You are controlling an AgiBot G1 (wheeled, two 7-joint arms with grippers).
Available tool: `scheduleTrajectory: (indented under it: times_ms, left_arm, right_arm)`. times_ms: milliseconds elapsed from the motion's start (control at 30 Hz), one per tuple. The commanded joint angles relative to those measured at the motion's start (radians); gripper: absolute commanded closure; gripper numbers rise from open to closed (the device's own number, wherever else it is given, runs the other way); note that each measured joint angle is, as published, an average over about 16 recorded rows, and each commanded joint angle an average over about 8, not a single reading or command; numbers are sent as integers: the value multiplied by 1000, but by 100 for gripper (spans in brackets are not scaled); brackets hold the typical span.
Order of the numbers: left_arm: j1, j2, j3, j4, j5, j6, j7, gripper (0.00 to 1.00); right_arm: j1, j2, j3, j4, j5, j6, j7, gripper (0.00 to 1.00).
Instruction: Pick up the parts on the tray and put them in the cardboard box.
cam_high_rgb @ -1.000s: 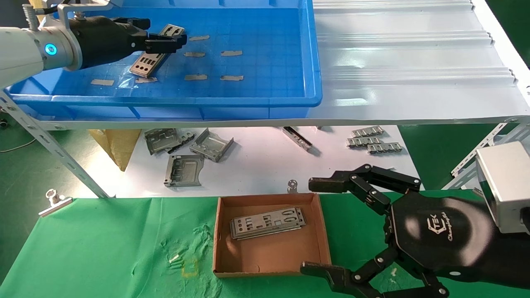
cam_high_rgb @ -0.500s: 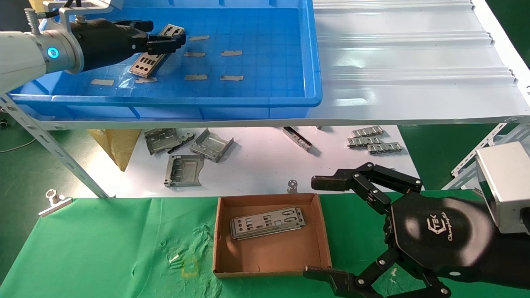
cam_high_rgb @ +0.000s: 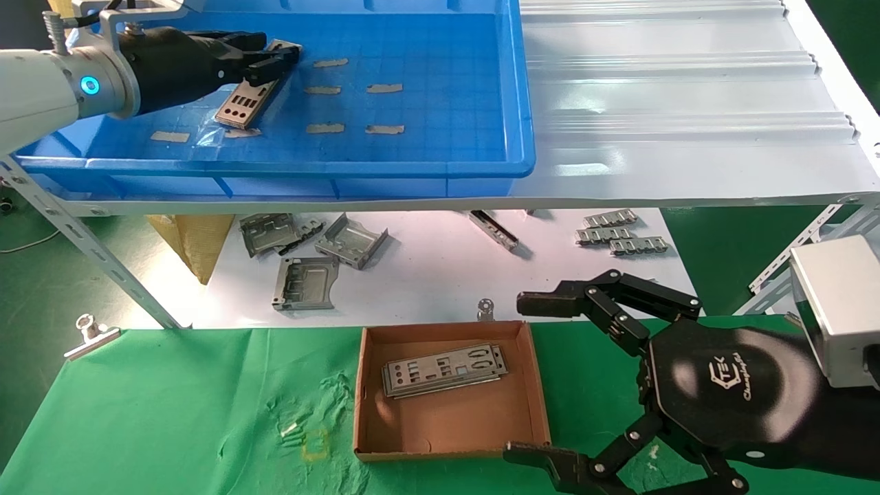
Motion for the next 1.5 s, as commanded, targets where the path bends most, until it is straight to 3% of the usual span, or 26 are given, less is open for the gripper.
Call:
scheduleTrajectory:
  times_ms: [33,433,467,700,733,1500]
  left_arm:
    - [0,1,-1,1,-1,-4,1,100]
    - [1,2,-5,3,-7,-9,7,99]
    - [1,2,-6,3,-8,-10,8,92]
    - [1,-2,-14,-6,-19,1,21,5]
    - [1,-4,-15,-7,-22,5,23,0]
    - [5,-51,-22,4,-31,91,45,0]
  right_arm:
    - [0,0,0,0,0,0,0,0]
    - [0,0,0,0,0,0,0,0]
    - [0,0,0,0,0,0,0,0]
    - [0,0,0,0,0,0,0,0]
    - [0,0,0,0,0,0,0,0]
    - [0,0,-1,0,1,0,0,0]
